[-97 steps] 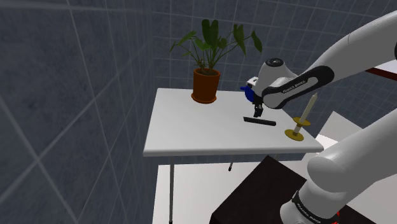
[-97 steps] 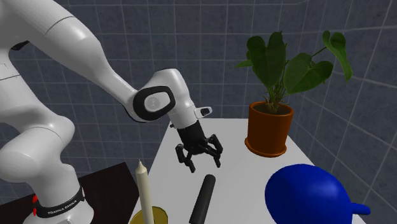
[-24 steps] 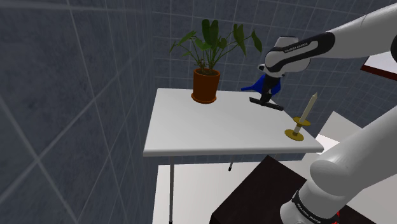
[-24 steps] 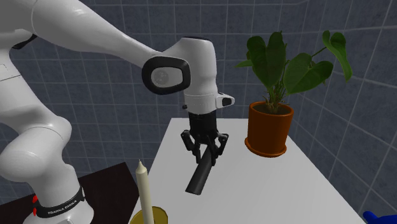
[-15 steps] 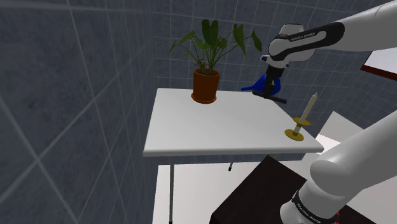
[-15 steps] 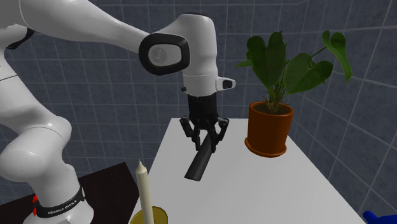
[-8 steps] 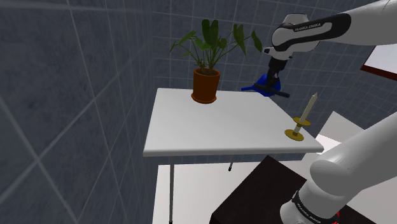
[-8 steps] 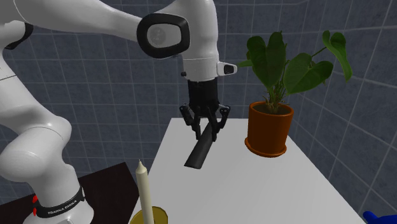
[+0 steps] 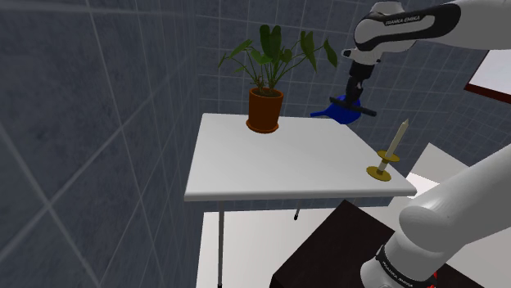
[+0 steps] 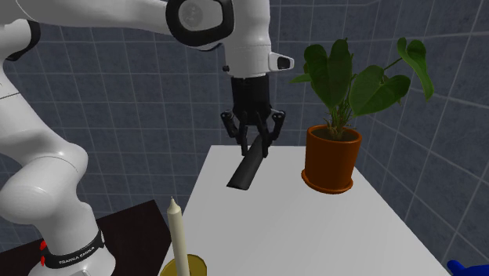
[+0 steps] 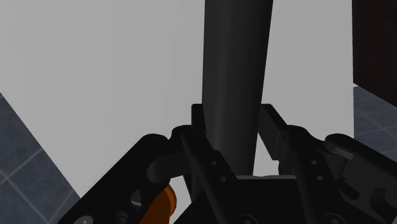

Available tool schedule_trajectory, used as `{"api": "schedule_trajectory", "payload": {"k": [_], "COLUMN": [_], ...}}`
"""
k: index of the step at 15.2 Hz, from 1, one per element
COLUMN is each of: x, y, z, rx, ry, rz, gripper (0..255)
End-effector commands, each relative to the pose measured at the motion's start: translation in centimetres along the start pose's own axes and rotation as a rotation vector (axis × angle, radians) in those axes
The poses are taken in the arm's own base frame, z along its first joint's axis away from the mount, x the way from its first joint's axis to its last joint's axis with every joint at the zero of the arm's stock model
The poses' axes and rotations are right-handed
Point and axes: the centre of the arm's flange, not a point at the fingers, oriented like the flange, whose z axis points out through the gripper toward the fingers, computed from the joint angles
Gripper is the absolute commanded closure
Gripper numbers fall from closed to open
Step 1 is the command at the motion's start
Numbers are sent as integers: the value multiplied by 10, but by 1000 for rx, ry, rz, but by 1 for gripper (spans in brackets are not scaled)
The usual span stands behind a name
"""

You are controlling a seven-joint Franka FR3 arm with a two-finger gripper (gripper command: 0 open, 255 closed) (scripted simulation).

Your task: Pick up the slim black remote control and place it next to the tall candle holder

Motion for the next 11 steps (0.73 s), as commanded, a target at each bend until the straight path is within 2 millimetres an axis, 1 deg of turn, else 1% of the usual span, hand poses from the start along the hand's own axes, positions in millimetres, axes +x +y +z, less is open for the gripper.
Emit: {"api": "schedule_trajectory", "payload": {"k": [1, 11], "x": [0, 0], "y": [0, 4], "z": [-11, -63], "rx": [0, 0], "ry": [0, 0], "rz": [0, 0], "gripper": [255, 255]}}
